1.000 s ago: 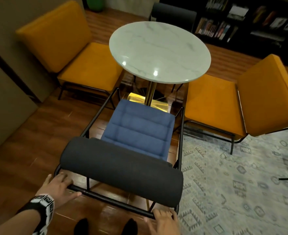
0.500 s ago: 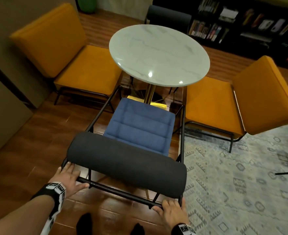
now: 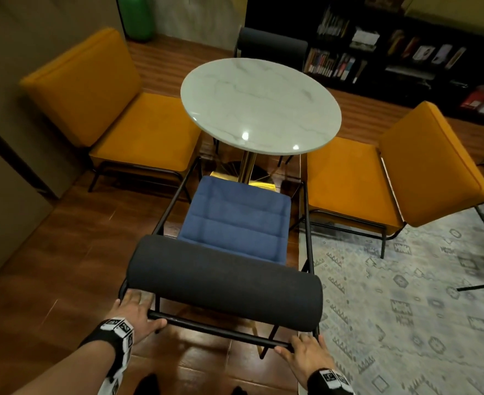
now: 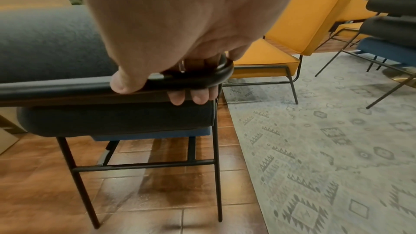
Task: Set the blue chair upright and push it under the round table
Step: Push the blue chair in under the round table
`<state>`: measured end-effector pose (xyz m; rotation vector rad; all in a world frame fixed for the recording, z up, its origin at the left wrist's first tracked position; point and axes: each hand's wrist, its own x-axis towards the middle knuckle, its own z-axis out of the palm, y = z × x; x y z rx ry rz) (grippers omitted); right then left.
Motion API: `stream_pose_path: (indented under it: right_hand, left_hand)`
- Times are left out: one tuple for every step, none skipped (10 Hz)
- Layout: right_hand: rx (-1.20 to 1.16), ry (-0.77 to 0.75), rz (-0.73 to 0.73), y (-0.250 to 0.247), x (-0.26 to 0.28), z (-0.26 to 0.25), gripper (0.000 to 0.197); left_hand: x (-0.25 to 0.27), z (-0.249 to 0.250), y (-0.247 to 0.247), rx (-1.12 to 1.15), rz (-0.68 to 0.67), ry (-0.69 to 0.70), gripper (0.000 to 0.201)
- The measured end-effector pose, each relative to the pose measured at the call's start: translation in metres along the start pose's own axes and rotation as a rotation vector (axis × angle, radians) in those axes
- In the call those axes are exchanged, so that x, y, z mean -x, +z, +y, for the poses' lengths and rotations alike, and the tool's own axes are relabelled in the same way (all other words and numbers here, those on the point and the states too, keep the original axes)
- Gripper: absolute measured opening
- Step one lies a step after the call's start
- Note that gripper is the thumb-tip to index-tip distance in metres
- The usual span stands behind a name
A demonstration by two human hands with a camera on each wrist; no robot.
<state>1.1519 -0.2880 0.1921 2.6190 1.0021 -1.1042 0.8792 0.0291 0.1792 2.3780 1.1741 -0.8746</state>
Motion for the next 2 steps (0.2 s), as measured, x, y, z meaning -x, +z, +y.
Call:
stream_pose_path:
  right_hand:
    - [-0.010, 0.042, -0.058, -0.010, -0.004, 0.002, 0.115]
    - [-0.026, 0.052, -0.076, -0.027, -0.008, 0.003, 0.070]
  left_hand:
    - [-0.001, -0.003, -0.011, 0.008, -0.075, 0.029, 0.098]
    - [0.002, -0.003, -0.023, 0.070, -0.146, 0.066, 0.087]
